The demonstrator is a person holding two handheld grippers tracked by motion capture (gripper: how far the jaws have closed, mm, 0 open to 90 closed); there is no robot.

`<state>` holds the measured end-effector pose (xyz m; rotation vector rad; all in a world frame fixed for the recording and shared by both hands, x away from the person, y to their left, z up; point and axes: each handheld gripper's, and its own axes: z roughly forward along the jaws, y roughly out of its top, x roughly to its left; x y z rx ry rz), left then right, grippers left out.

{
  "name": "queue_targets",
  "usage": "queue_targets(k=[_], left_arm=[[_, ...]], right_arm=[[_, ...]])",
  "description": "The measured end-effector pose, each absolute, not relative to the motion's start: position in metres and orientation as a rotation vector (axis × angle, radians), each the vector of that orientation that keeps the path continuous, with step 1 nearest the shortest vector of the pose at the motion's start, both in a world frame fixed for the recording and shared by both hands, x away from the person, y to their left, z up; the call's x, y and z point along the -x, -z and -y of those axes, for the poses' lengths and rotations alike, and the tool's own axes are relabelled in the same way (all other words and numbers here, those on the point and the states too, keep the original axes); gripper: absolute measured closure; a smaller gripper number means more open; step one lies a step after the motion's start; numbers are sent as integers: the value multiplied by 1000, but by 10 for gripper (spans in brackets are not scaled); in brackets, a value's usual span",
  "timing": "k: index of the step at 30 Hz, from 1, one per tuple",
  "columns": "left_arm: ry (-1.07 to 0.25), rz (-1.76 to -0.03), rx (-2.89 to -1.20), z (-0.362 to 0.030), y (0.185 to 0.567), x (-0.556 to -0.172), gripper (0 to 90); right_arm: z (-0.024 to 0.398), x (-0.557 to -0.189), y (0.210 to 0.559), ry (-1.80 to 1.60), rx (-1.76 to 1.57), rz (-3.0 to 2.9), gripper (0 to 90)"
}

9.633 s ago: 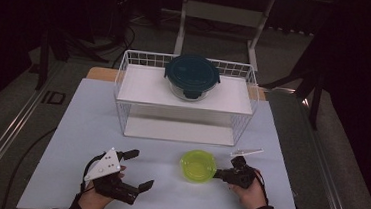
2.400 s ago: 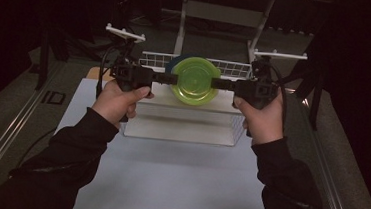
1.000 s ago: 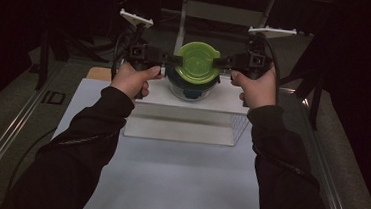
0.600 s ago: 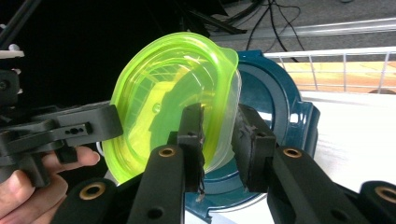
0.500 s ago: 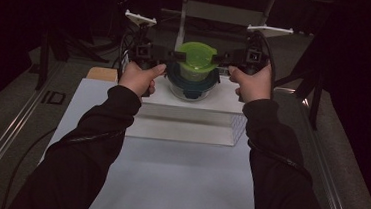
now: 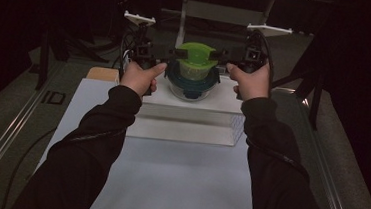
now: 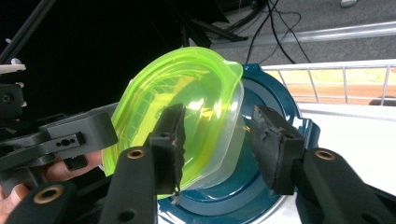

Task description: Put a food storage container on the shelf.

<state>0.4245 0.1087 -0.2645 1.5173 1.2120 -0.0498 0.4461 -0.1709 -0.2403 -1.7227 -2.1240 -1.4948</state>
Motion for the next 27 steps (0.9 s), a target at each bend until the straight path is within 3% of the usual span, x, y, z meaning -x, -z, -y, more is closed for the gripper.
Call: queue_targets(k=[13,17,21,27], left_arm=[[29,-1134,-1521,-124,257,-406,431],[45,-1046,-1504,-132,261,-396,332],[27,-1001,-1511,-134,263,-388,300],[-33,-904,-1525,-136,265,-368,74]], right_arm=[[174,-434,234,1544,1669,2181,350],[176,-427,234,1569,1632,2191,272],[178,-420,234,1604,1555,2207,205],[179,-408,234,1628,1526,2275,201]])
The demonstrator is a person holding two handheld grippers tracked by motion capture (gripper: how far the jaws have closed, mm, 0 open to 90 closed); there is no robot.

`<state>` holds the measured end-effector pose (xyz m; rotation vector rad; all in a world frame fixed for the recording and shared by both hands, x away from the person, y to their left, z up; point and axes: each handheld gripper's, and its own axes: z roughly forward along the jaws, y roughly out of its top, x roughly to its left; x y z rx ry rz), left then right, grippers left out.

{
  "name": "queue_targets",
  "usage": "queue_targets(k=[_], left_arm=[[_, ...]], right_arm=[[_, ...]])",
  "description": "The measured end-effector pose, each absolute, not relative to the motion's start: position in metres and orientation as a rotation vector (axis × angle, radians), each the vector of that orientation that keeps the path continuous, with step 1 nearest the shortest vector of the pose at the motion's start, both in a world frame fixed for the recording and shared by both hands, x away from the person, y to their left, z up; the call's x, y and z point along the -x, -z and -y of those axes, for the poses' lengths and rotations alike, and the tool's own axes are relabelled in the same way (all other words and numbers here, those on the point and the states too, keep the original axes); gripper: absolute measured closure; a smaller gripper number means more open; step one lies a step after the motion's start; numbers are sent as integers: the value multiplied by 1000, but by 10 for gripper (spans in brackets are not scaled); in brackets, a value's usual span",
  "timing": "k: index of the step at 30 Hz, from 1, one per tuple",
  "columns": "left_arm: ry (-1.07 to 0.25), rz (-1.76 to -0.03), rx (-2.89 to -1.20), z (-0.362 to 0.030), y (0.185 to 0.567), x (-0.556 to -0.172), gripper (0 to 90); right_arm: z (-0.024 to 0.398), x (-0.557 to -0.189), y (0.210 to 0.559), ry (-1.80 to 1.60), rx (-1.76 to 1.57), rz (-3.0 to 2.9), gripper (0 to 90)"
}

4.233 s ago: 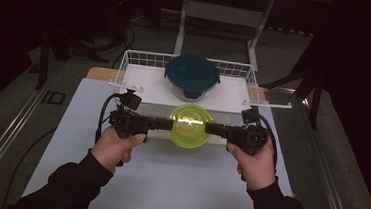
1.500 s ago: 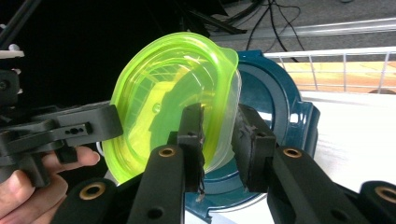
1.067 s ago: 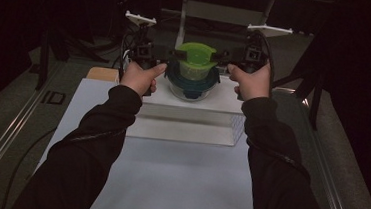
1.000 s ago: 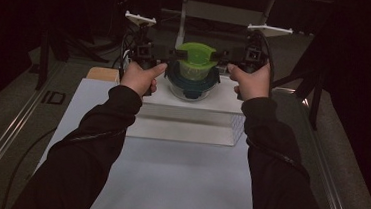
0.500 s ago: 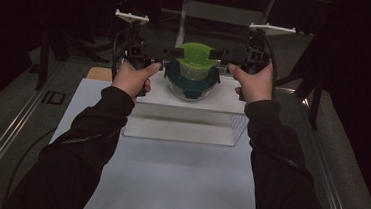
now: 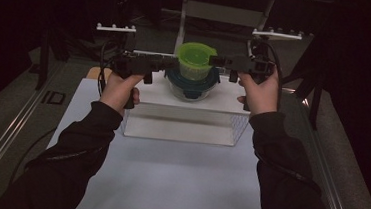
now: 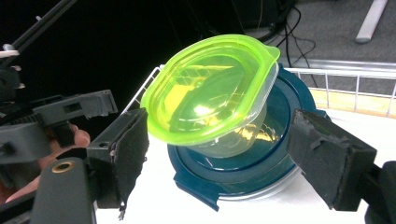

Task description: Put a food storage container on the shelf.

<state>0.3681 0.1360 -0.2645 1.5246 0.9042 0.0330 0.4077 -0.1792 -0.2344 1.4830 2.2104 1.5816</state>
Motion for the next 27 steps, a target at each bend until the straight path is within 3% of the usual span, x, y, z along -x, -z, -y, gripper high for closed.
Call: queue_targets(k=[2,16,27], left_arm=[[-55,-871,-1526,-135,265,-362,3],[-173,-750,-1590,-129,285,-318,3],[-159,-709,-1625,-127,311,-291,3]], right_arm=[[180,-404,236,-1577,-1457,-2216,192],[185,-372,263,-1568,-1340,-2274,188],[191,-339,291,-1594,-1255,-2301,188]])
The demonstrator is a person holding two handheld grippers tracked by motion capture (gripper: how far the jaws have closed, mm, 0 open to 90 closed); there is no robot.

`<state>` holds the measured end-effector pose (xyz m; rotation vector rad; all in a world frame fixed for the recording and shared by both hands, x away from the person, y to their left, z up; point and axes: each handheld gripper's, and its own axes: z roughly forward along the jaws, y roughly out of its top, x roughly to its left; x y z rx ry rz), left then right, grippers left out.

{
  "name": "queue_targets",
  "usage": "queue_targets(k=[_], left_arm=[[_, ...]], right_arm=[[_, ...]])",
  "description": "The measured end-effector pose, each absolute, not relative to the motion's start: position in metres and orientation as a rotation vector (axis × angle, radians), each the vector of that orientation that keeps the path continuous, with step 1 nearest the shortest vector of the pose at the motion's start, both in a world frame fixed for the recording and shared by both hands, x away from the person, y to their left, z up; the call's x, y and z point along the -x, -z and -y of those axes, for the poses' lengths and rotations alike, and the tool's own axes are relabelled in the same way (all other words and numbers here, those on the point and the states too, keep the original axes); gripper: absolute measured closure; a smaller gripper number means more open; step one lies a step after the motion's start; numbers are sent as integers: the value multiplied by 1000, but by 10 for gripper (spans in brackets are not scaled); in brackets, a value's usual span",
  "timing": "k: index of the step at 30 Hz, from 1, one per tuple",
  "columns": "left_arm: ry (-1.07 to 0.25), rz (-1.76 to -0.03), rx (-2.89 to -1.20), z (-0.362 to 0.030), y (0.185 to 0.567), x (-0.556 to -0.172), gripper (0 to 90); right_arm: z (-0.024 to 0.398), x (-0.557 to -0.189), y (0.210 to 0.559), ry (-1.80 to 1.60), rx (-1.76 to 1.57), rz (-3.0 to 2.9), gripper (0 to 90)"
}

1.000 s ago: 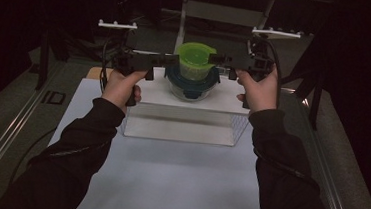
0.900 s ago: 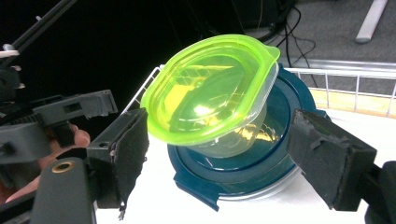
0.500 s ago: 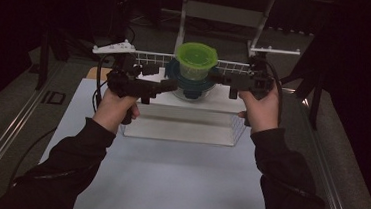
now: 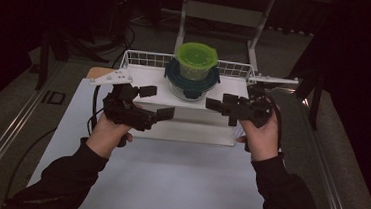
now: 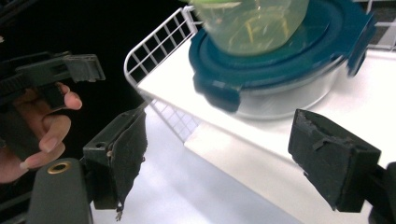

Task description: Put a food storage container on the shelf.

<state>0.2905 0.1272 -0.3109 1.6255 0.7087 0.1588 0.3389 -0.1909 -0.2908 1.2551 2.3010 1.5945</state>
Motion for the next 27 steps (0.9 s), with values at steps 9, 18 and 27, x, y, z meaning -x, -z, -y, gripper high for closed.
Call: queue_targets(k=[9,18,27], left_arm=[[-156,-674,-1703,-123,343,-265,3],[-177,-600,-1763,-111,369,-240,3],[-152,-578,-1827,-102,402,-226,3]], right_arm=[[195,-316,326,-1632,-1216,-2301,182],[202,-298,361,-1637,-1230,-2292,181],[219,-283,403,-1624,-1306,-2289,181]])
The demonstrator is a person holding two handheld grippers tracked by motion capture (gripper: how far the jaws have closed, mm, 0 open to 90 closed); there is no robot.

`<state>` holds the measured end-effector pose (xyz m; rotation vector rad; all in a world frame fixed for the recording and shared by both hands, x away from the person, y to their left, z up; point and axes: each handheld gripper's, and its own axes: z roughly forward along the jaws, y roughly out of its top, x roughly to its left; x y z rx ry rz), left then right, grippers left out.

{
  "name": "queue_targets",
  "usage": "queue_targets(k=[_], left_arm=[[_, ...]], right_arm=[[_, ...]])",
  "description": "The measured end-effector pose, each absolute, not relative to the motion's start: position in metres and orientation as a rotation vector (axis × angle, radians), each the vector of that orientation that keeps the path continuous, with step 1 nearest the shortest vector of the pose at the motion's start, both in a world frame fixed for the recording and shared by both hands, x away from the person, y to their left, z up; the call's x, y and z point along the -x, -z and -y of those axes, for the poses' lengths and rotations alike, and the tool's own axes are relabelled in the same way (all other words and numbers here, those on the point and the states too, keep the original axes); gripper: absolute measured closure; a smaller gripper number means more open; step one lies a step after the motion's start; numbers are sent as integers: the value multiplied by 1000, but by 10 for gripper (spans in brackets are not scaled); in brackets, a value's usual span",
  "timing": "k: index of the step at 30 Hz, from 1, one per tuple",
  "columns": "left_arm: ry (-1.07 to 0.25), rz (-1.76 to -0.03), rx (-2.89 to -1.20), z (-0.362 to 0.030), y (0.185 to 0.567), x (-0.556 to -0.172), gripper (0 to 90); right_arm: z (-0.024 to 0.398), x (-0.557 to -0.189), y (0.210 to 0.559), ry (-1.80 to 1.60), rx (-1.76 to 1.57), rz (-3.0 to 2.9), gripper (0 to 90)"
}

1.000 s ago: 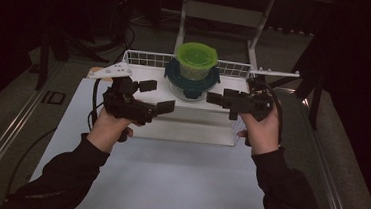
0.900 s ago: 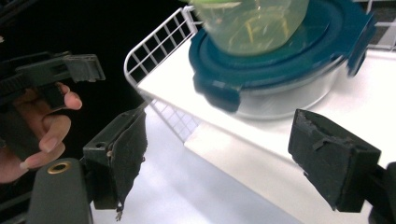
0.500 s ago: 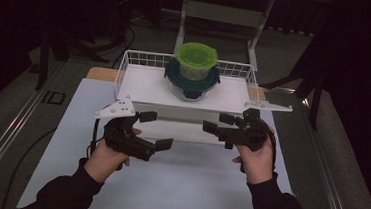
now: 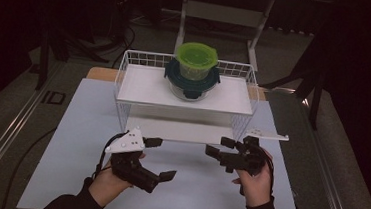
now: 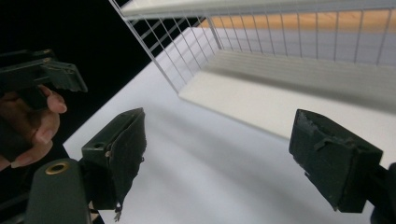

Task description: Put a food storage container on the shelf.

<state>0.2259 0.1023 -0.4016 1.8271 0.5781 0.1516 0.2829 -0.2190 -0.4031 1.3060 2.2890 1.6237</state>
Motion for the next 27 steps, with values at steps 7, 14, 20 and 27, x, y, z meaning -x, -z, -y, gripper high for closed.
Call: queue_targets(k=[7,14,20,27], left_arm=[[-111,-600,-1857,-99,432,-220,3],[-108,-605,-1886,-97,455,-214,3],[-111,-616,-1877,-100,466,-211,3],[-121,-629,-1866,-103,471,-211,3]], right_arm=[[231,-273,426,-1630,-1346,-2282,182],[235,-263,447,-1601,-1333,-2301,182],[238,-257,460,-1575,-1345,-2318,182],[238,-253,469,-1550,-1331,-2331,182]])
